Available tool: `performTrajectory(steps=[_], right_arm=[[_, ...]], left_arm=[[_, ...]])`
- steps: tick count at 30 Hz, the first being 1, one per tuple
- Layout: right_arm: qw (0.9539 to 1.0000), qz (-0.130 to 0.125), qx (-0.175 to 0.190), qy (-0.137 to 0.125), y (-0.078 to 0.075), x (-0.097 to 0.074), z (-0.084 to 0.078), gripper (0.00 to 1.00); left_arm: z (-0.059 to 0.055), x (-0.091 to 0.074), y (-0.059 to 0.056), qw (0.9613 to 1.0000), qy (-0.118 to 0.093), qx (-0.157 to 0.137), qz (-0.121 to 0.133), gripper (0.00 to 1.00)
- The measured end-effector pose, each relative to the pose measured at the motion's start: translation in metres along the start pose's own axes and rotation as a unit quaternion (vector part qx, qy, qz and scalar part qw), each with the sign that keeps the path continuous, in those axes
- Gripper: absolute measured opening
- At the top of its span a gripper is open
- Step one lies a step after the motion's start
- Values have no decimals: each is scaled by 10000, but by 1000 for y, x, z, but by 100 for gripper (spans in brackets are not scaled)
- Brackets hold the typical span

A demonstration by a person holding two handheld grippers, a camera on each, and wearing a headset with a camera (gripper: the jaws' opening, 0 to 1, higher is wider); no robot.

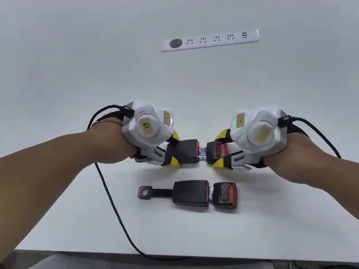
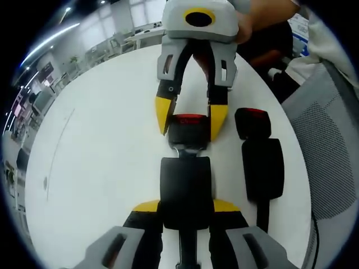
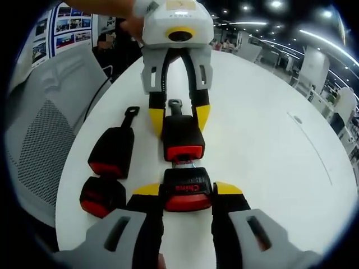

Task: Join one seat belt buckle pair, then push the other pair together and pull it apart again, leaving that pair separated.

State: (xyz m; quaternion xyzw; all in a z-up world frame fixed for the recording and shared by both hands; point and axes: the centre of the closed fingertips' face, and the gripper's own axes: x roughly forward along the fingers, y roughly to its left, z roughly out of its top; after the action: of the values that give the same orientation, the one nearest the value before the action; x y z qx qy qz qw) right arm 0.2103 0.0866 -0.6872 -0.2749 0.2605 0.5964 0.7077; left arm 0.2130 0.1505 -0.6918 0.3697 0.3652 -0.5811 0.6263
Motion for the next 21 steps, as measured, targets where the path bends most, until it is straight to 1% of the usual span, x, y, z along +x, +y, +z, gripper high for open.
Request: performTrajectory(steps=[3,4,5,6,7,10,13,15,18,21], right_arm=[[10000,-24,-8,27,-1,1,-1,31],[10000,1,30,-70,1,2,3,30],[9997,94,169,-171,6,6,8,30],[9999,-92,-91,33,2,9,6,31],[9999,-90,-42,89,2,9,5,31],[9999,-107,39,1,2,5,5,31],[9999,-100,27,33,0,9,3,31],[9999,-104,30,42,3,5,7,31],[9999,-122,34,52,1,8,4,31],[9999,-121,6,76,2,5,6,31]], left_arm=[[0,0,0,10000,15,10,-30,31],[2,0,-1,10000,7,25,-40,31],[3,0,-1,9997,23,220,-74,31],[3,1,-2,9999,62,125,-69,31],[2,1,-1,9999,78,105,-66,31],[0,0,-1,9999,60,103,-52,31],[1,0,-2,9999,55,103,-57,31],[1,1,-2,9999,76,111,-67,31],[1,1,-3,9999,68,100,-58,31],[0,1,-2,9999,92,94,-39,31]])
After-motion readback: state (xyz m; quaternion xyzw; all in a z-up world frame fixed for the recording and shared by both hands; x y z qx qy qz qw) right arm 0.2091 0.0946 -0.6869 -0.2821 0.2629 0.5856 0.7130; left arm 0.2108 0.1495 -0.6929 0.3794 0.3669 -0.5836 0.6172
